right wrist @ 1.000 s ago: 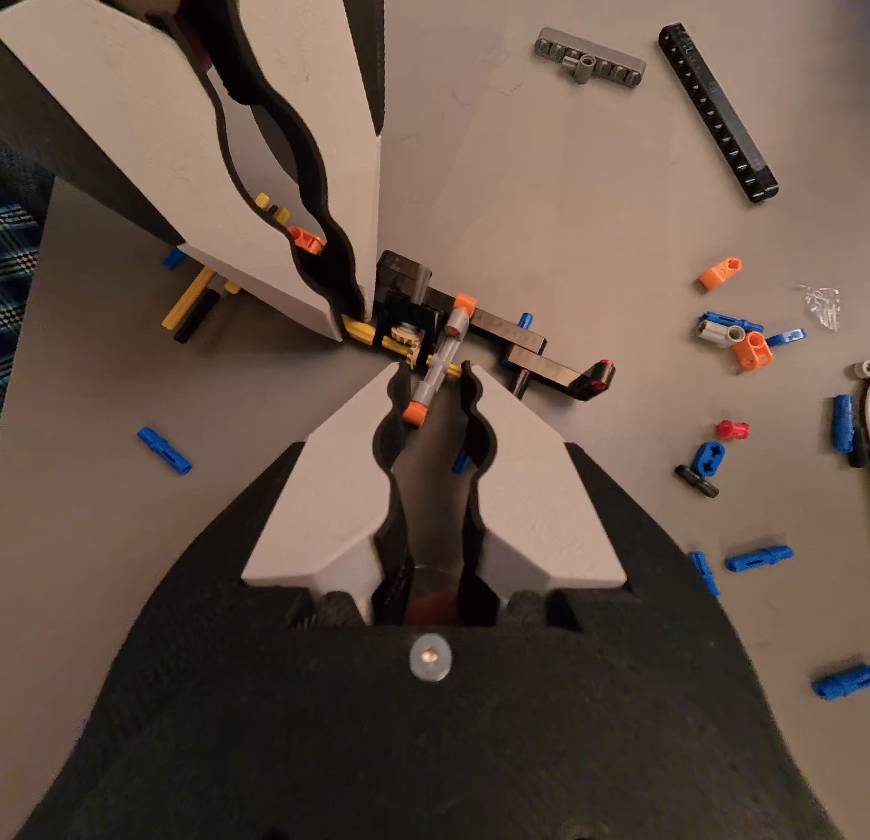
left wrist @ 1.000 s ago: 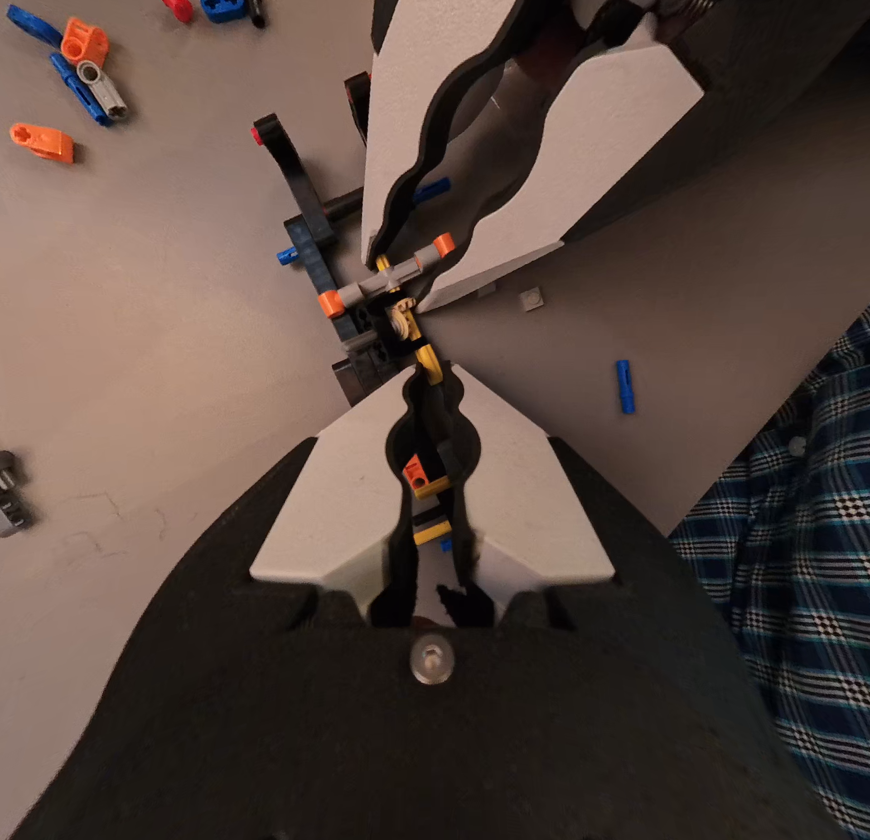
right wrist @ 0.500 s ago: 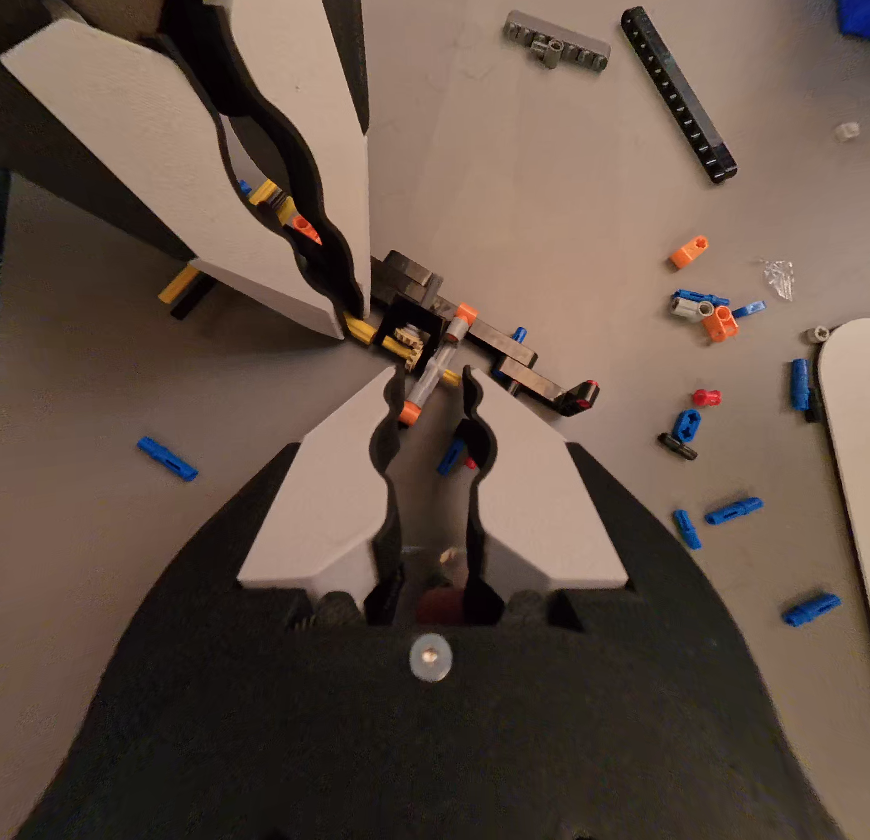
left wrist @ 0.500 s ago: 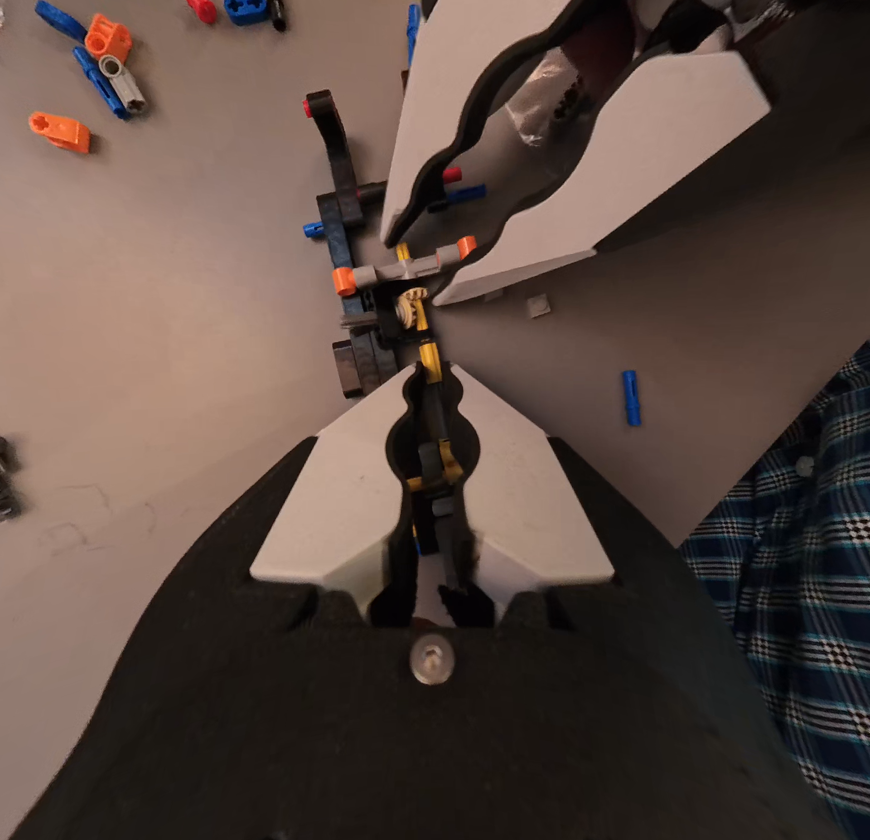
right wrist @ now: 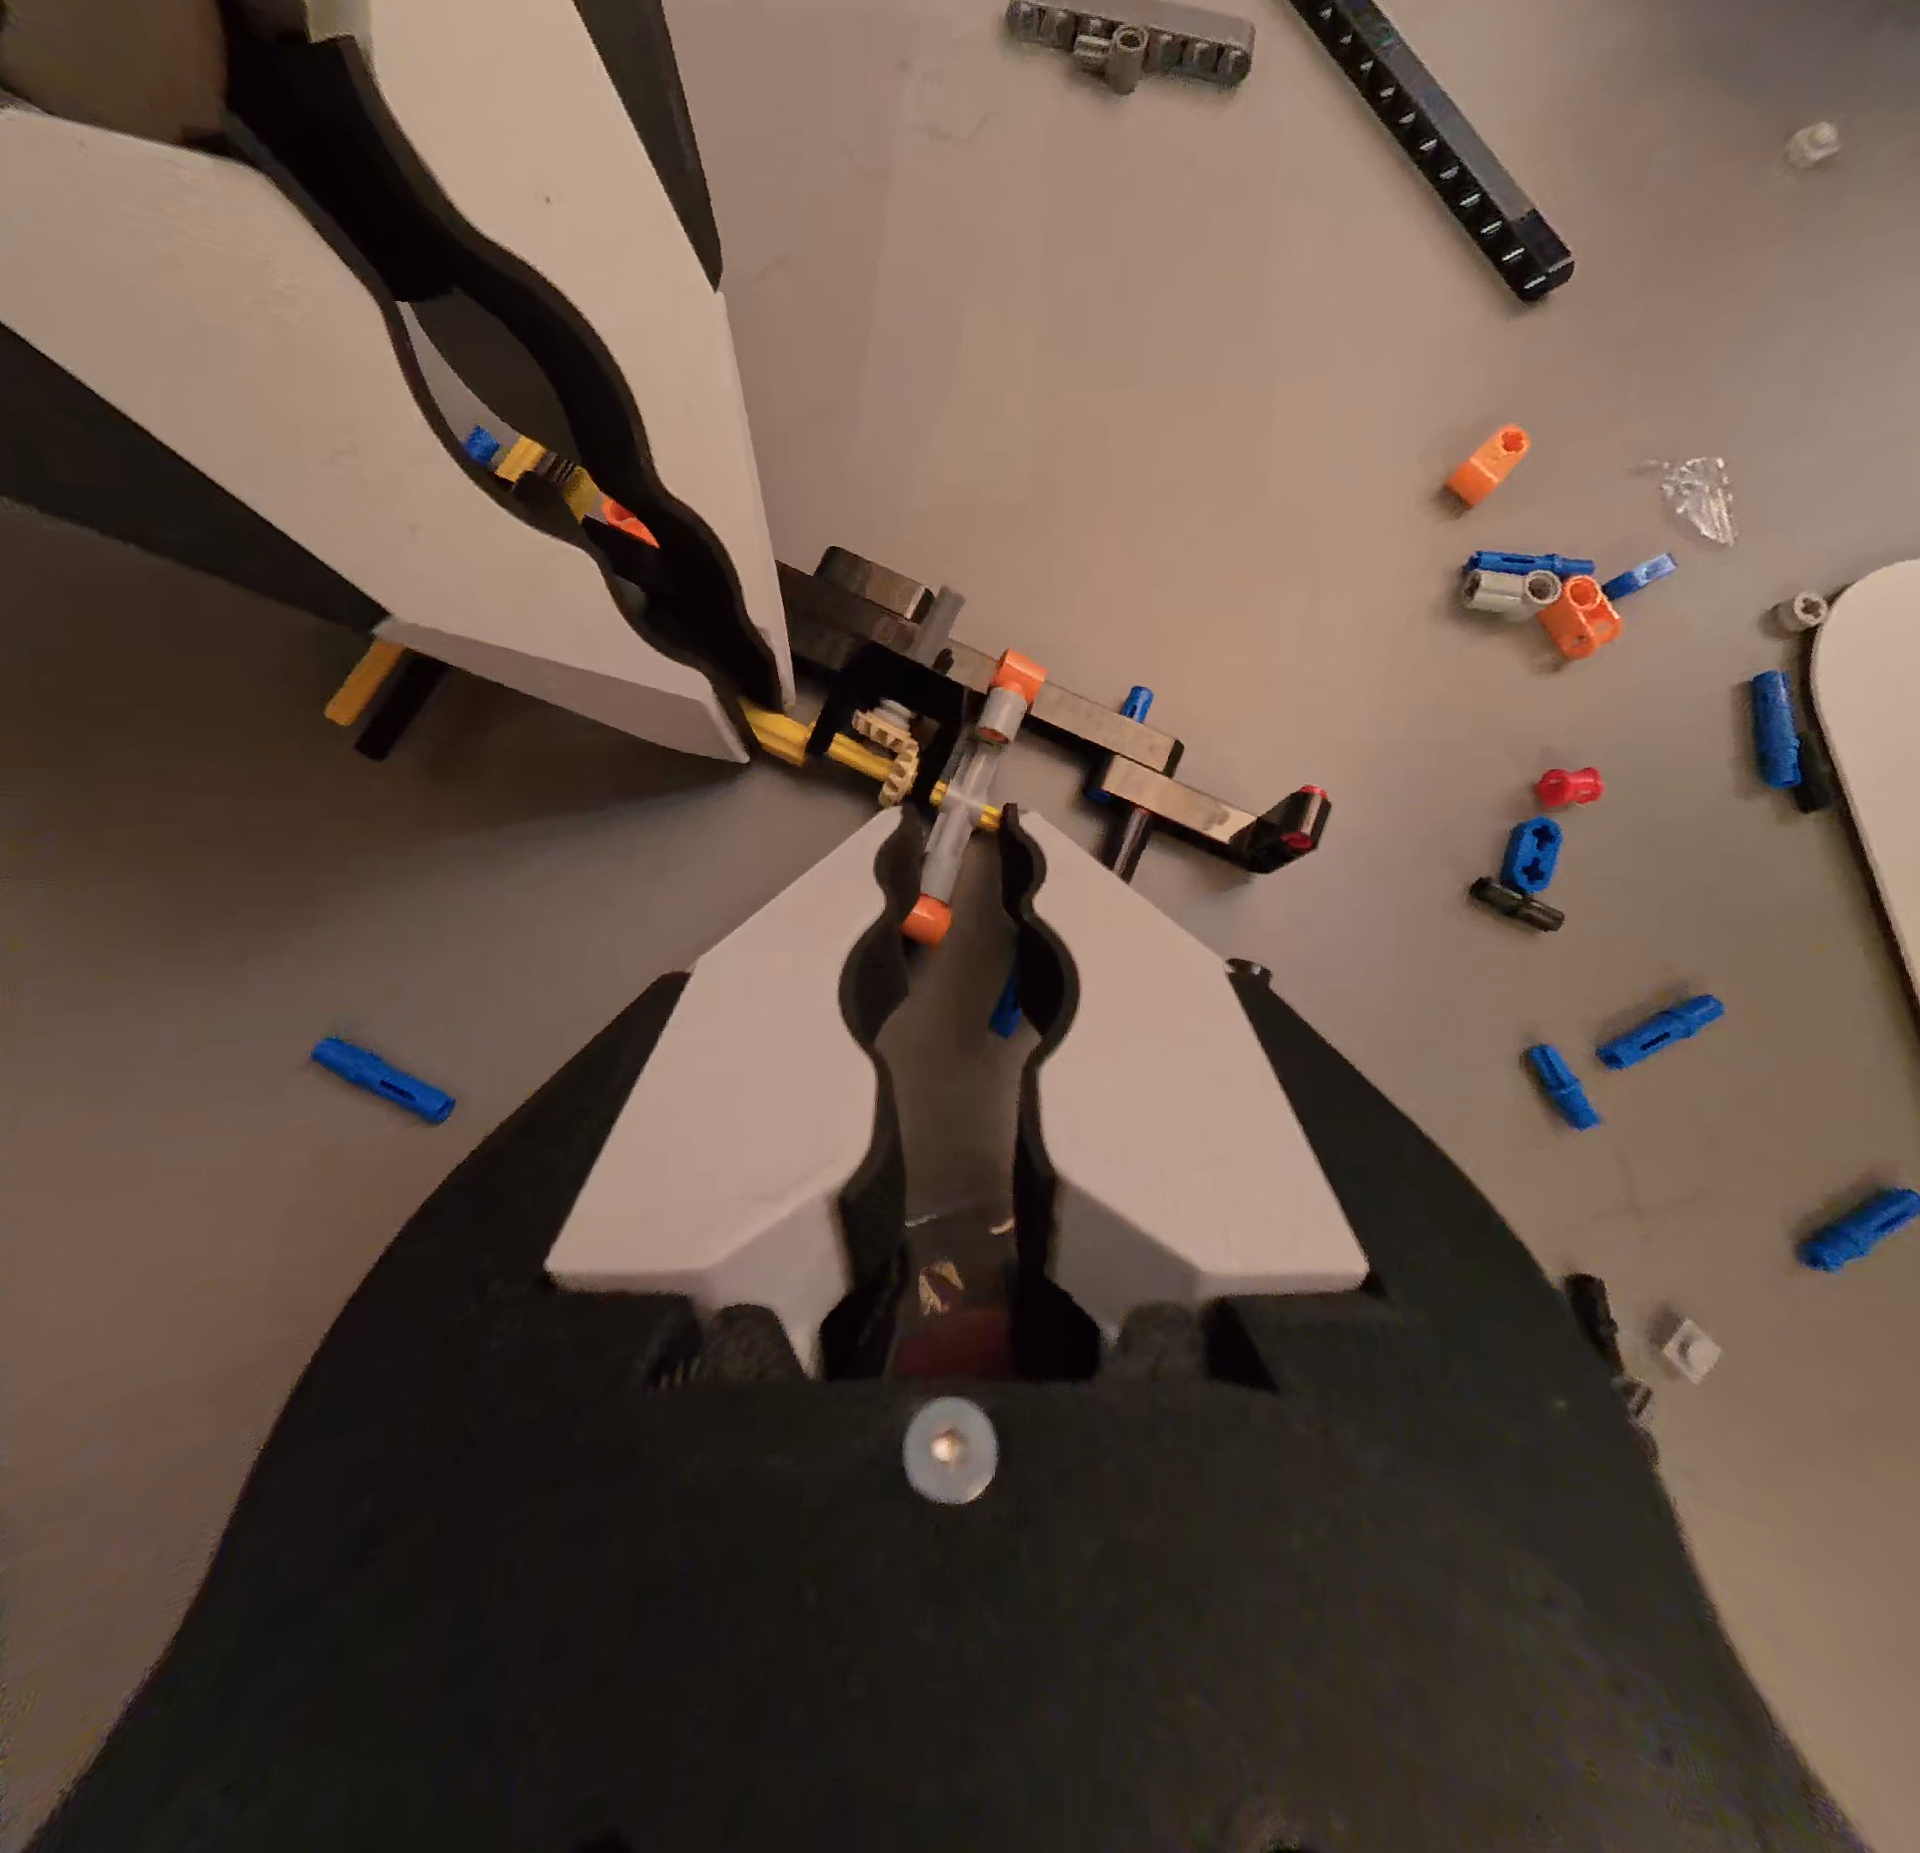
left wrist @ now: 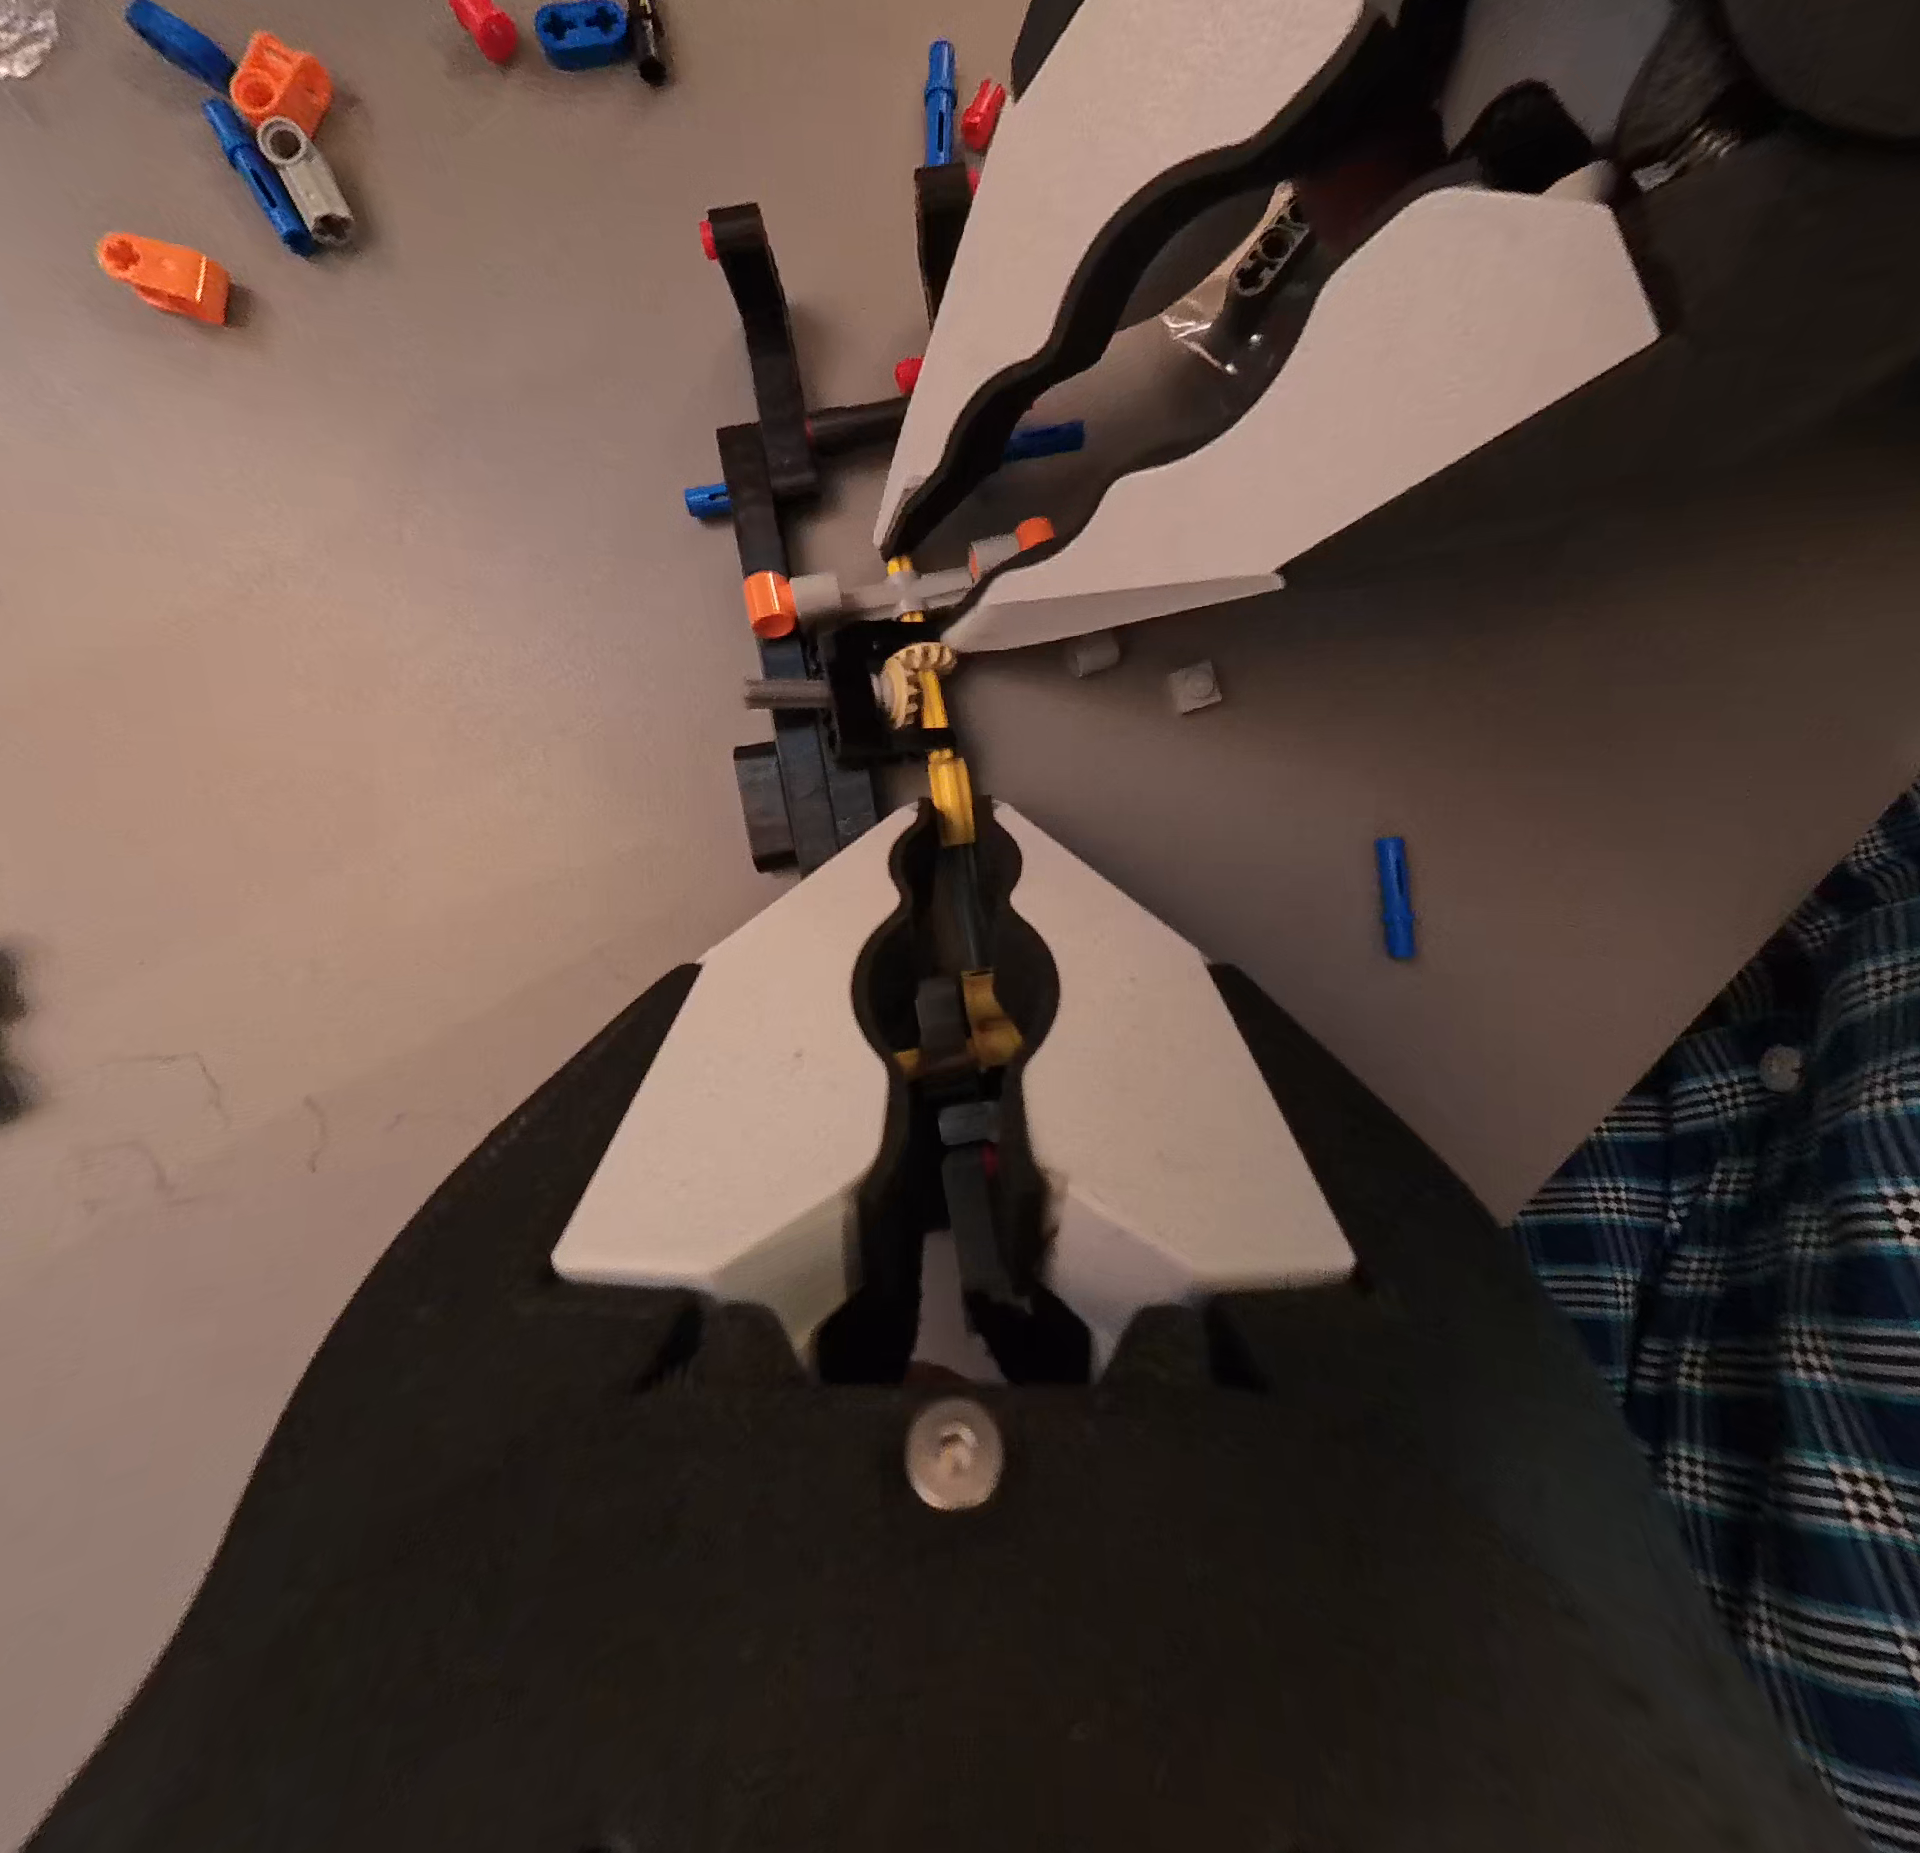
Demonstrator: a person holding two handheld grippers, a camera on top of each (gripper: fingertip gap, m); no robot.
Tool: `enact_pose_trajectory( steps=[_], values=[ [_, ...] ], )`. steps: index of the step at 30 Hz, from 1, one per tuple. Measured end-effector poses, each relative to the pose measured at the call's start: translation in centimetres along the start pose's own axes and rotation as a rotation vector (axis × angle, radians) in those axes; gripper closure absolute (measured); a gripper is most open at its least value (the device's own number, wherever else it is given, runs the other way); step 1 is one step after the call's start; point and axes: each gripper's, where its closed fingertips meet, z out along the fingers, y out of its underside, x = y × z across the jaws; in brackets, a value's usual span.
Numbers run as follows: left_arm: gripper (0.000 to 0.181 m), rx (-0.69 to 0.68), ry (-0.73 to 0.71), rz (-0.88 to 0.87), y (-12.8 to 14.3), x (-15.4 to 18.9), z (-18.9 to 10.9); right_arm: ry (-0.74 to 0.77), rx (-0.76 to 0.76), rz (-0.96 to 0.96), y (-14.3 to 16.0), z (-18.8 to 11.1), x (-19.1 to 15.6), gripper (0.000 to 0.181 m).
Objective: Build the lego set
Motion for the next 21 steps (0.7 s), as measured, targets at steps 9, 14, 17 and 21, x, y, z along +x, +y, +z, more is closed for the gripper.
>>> enact_pose_trajectory(
  steps=[9, 14, 17, 21],
  values=[
    [0.177, 0.010, -0.001, -0.005, 0.00, 0.01, -0.03, -0.010, 0.005, 0.002, -0.05, -0.05, 0.04, 0.168],
    [0.177, 0.023, 0.000, -0.016, -0.05, -0.01, -0.06, -0.011, 0.002, -0.031, -0.06, -0.06, 0.07, 0.168],
    [0.177, 0.033, -0.011, -0.014, -0.11, -0.07, -0.04, -0.017, -0.007, -0.034, 0.00, -0.01, 0.13, 0.168],
    [0.177, 0.054, -0.017, -0.020, -0.15, -0.20, -0.13, -0.025, -0.004, -0.018, -0.01, 0.03, 0.18, 0.168]
  ],
)
